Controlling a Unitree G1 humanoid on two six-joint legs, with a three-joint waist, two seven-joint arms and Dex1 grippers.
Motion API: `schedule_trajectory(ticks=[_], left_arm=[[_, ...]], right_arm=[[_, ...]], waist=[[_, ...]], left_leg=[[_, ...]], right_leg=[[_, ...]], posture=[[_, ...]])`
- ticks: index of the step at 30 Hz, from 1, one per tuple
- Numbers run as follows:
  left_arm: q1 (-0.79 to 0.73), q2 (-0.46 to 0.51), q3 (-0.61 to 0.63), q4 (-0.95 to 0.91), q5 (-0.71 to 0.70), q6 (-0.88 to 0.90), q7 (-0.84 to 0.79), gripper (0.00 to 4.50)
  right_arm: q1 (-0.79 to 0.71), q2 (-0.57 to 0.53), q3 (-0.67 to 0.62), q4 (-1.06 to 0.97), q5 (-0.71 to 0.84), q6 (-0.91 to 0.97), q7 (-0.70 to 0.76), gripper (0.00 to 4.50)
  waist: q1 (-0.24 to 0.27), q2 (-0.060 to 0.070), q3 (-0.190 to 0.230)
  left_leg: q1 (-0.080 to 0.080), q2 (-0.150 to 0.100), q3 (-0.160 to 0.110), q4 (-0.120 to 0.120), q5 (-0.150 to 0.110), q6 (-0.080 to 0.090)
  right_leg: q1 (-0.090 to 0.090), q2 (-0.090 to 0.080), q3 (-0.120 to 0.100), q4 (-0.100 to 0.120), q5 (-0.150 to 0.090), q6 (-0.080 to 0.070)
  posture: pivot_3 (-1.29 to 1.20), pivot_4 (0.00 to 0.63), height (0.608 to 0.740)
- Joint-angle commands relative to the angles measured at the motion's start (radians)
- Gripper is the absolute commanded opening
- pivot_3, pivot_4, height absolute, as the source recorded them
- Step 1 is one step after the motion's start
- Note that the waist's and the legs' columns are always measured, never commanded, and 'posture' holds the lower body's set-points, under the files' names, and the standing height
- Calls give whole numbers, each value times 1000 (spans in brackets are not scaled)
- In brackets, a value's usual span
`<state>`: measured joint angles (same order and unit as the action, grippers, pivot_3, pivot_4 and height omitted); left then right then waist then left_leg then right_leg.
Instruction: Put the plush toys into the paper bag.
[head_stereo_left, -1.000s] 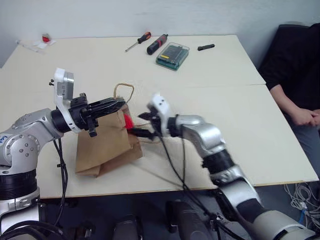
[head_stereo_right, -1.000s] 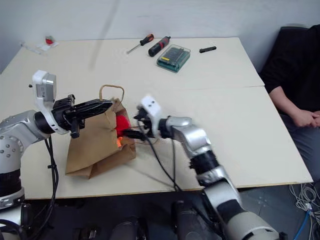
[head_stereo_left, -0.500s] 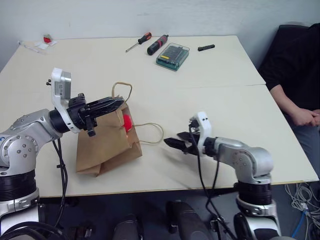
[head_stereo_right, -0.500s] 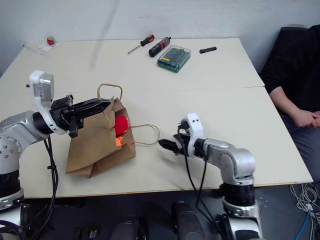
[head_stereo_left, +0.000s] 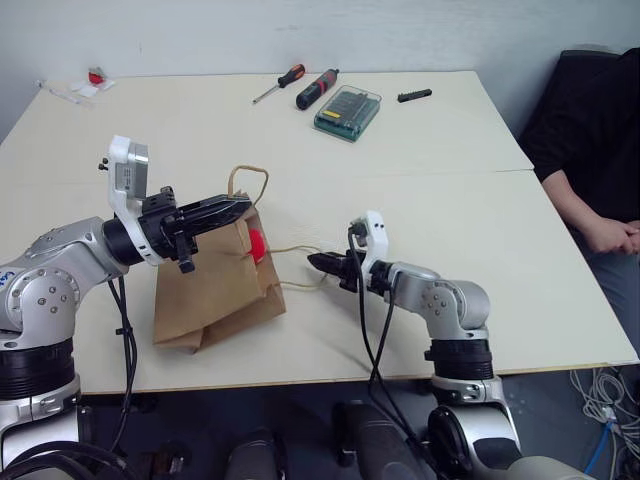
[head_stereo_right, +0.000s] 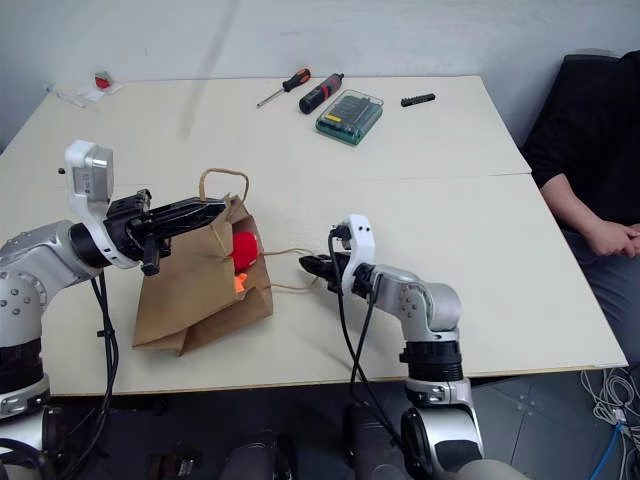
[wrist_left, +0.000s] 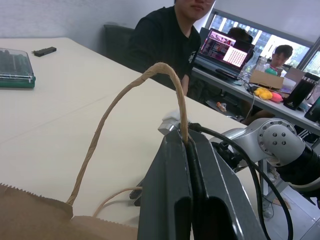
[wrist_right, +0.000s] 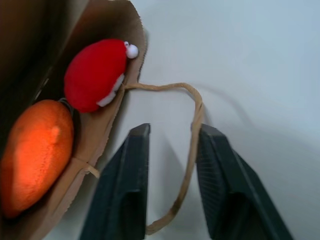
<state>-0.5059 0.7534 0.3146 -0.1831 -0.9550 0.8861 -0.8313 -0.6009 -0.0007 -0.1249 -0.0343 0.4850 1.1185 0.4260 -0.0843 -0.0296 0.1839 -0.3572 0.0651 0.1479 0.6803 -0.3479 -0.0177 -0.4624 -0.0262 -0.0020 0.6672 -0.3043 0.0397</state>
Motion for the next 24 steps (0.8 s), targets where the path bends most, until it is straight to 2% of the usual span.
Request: schedule_trajectory(ticks=[1,2,8,12,15,18,24], left_arm=[[-21,-3,10,-11,-8,-16,0,0],[-28,-7,4,-5,-4,-19,-2,0],[-118,-60,-26,57,19,-53,5,0],[-239,-140,-22,123,9,-78,48,0],[-319,-196,-34,182,39,-126,67,0],[-393,-294,-79,290,122,-223,104,0],[-414,-355,-151,416,251,-337,63,0]], right_arm=[[10,-17,-19,-83,68,25,7,187],[14,-22,-27,-101,85,37,7,21],[-32,-97,-179,-238,247,129,-11,21],[-162,-214,-367,-318,389,221,-73,21],[-251,-298,-443,-348,476,283,-108,21],[-295,-393,-436,-378,482,303,-137,21],[-288,-411,-361,-384,440,239,-206,21]], waist=[[1,0,0],[0,0,0],[6,0,0],[15,0,0],[26,1,0],[31,1,0],[24,1,1]], left_leg=[[0,0,0,0,0,0],[0,0,0,0,0,0],[-1,0,0,1,0,0],[-2,-1,-1,2,0,1],[-2,-1,-1,1,0,1],[-2,-1,-1,0,0,1],[-2,0,1,0,0,1]], right_leg=[[0,0,0,0,0,0],[0,0,0,0,0,0],[0,0,-1,0,0,0],[0,-1,-1,-1,1,1],[0,0,-2,-1,1,1],[0,0,-1,-2,1,1],[-1,0,0,-3,1,2]], posture=[[0,150,740],[0,150,740],[0,150,740],[0,150,740],[0,150,740],[0,150,740],[0,150,740]])
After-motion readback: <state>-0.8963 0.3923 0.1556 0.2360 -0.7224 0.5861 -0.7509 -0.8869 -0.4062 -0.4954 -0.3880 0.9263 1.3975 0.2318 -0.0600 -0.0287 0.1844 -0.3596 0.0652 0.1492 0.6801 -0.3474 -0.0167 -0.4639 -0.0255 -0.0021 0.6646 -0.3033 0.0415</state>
